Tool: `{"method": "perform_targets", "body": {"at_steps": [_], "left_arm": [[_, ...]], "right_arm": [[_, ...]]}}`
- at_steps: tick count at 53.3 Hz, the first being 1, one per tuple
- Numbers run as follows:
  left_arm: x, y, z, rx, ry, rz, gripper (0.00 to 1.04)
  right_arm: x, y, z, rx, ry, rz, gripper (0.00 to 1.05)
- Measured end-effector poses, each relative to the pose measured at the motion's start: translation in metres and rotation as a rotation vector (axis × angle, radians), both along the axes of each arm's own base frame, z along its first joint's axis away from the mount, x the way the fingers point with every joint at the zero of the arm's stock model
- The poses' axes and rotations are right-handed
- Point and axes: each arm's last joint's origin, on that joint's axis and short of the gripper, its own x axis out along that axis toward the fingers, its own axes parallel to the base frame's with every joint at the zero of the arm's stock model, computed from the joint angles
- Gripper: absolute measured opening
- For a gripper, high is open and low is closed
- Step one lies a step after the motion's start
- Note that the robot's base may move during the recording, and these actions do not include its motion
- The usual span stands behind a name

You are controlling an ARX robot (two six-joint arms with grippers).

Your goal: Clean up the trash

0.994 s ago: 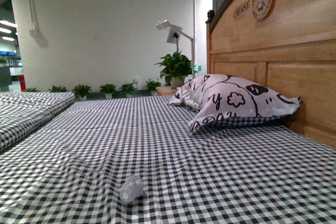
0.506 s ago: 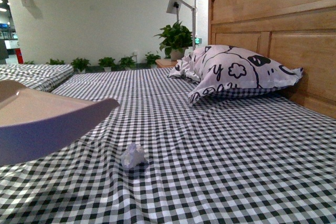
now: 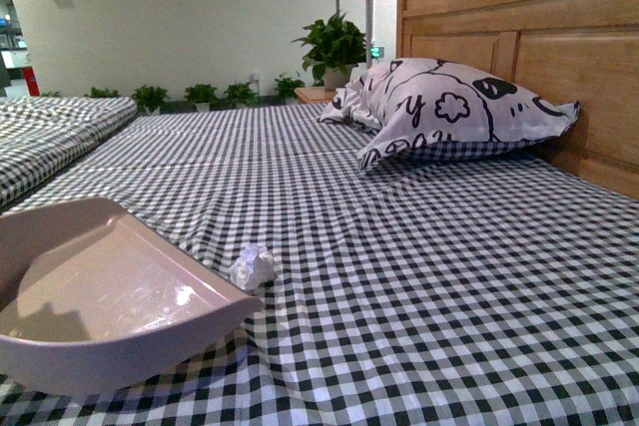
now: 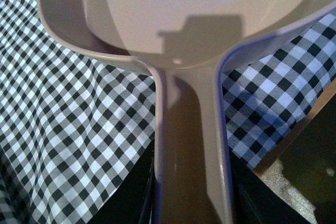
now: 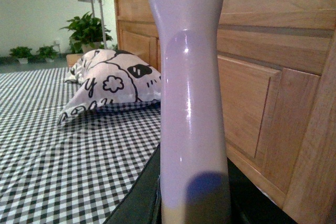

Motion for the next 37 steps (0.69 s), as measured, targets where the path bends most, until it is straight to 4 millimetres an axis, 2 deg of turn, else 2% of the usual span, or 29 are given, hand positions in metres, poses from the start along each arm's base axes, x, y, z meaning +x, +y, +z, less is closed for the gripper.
{"method": "perform_targets", "body": {"at_steps": [9,22,37], "left_arm": [[0.011,0.002,-0.013,0.029,0.013,-0.04,0.28],[0.027,0.0,-0.016,0.039,0.002,-0.069,0.28],[0.03,-0.005,-0.025,0.023,0.05,-0.096,0.28]], "right_arm": [[0.0,0.0,0.0,0.0,0.0,0.0,0.19],[0.0,0.0,0.0,0.0,0.0,0.0,0.19],[0.0,0.0,0.0,0.0,0.0,0.0,0.19]]}}
